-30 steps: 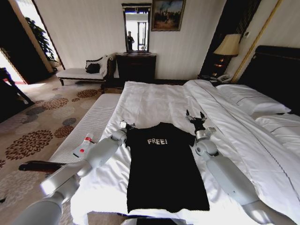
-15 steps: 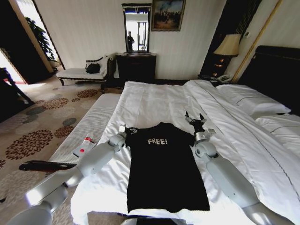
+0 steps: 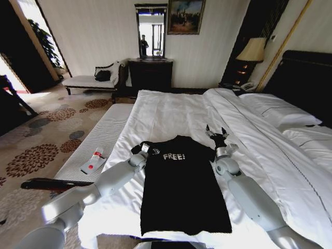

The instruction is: Fold the clothes on the bed.

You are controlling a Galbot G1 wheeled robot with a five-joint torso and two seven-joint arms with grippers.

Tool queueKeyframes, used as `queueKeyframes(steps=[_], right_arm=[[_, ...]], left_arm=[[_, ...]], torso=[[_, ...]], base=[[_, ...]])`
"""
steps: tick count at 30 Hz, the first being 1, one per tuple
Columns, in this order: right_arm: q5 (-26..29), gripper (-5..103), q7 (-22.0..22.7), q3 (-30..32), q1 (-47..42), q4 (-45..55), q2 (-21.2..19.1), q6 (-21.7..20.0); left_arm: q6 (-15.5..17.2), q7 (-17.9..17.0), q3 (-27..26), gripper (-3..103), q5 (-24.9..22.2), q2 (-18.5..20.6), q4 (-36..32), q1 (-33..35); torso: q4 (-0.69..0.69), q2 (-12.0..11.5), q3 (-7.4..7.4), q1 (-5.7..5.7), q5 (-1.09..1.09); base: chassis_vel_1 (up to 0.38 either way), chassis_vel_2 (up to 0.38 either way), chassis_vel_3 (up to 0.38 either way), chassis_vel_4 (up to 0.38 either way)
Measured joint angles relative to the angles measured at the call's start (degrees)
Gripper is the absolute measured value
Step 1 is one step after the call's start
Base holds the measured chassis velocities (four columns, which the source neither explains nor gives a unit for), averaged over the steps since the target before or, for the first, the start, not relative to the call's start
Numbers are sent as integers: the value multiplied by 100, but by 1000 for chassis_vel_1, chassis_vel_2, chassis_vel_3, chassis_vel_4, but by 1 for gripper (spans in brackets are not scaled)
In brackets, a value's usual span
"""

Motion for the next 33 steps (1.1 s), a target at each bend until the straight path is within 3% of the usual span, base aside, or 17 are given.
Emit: queueKeyframes(steps=[8, 11, 20, 22, 23, 27, 28, 31, 33], right_arm=[[-86, 100, 5, -15, 95, 27, -3, -3], [-141, 100, 3, -18, 58, 44, -2, -3], [-166, 100, -1, -20, 16, 42, -15, 5], [-169, 100, -3, 64, -74, 104, -63, 13], [-169, 100, -3, 64, -74, 104, -63, 13], [-117, 100, -1, 316, -275, 257, -95, 19], [-117, 100, -1, 316, -275, 257, -95, 19], [-98, 100, 2, 466, -382, 290, -82, 22], [-91, 100, 5, 476, -388, 293, -78, 22]], left_arm=[[-139, 6, -55, 100, 125, -328, 736, -344], [-231, -14, -297, 100, 177, -485, 1036, -485], [-239, -56, -590, 100, 110, -502, 1145, -597], [-73, -277, -721, 100, -323, -69, 358, -402], [-73, -277, -721, 100, -323, -69, 358, -402], [332, -849, -1259, 100, -1129, 712, -1293, 529], [332, -849, -1259, 100, -1129, 712, -1293, 529], [678, -1198, -2207, 100, -1910, 1178, -2403, 1825], [679, -1204, -2419, 100, -1950, 1215, -2524, 2042]], torso=[[0, 0, 0, 2, 1], [-1, -1, 0, 2, 0], [-1, 0, 1, 1, 0], [0, -2, 1, 2, -1], [0, -2, 1, 2, -1], [0, -1, 0, 1, -2], [0, -1, 0, 1, -2], [1, -1, 0, 0, -3], [1, 0, -1, 0, -1]], base=[[0, 0, 0, 0], [0, 0, 0, 0], [0, 0, 0, 0], [0, 0, 0, 0], [0, 0, 0, 0], [0, 0, 0, 0], [0, 0, 0, 0], [0, 0, 0, 0], [0, 0, 0, 0]])
